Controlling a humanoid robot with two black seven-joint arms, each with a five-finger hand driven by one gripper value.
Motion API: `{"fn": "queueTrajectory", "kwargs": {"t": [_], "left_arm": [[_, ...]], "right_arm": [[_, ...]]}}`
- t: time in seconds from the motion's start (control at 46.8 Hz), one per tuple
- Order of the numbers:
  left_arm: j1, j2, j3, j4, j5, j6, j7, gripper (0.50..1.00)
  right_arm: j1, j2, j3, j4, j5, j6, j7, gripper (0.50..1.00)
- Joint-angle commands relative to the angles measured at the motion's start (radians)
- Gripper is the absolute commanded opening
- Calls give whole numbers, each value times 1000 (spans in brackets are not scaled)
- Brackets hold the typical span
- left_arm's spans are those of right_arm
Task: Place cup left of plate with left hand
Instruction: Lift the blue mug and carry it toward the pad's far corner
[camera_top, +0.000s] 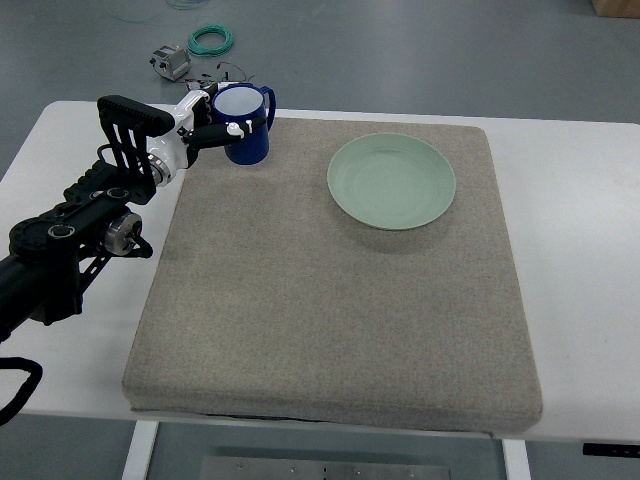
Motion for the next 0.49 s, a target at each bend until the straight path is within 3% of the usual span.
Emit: {"fn": "queueTrajectory", "kwargs": {"t": [0.0,0.15,0.471], "left_arm": [[11,-1,1,0,0,7,-2,692],[27,-10,1,0,6,8,-36,694],[57,-14,1,17,8,11,-47,694]], "right_arm": [[0,0,0,0,0,0,0,934],[0,0,0,0,0,0,0,934],[0,0,0,0,0,0,-2,934]]}}
